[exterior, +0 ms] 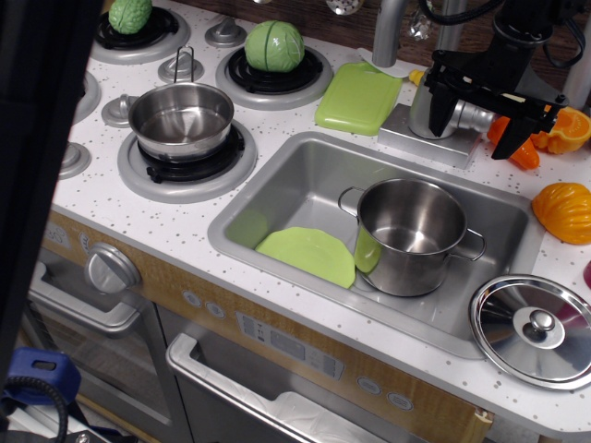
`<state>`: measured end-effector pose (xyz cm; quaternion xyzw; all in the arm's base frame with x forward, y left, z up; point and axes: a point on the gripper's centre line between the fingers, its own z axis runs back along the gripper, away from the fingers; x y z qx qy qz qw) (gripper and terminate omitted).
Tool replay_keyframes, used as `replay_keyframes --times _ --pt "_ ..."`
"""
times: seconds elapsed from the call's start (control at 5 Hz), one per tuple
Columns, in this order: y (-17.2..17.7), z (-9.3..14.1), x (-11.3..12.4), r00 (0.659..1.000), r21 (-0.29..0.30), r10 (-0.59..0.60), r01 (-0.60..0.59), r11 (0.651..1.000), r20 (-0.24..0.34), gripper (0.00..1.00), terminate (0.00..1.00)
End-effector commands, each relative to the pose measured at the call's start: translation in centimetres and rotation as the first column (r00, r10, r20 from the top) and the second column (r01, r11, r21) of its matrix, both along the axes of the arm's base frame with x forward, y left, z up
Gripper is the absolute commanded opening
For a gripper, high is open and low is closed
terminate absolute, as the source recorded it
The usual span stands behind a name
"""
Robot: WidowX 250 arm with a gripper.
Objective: Turn lever vertical to front
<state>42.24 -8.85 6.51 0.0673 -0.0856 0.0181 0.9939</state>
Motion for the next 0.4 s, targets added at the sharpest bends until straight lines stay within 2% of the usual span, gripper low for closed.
replay_keyframes --times 0.0,0.2 --pt "0.00 0.00 0.00 1.000 0.000 0.000 0.000 1.000 0.000 1.00 0.00" --pt "-0.04 0.96 0.62 0.998 0.032 -0.027 0.025 0.999 0.054 1.00 0.00"
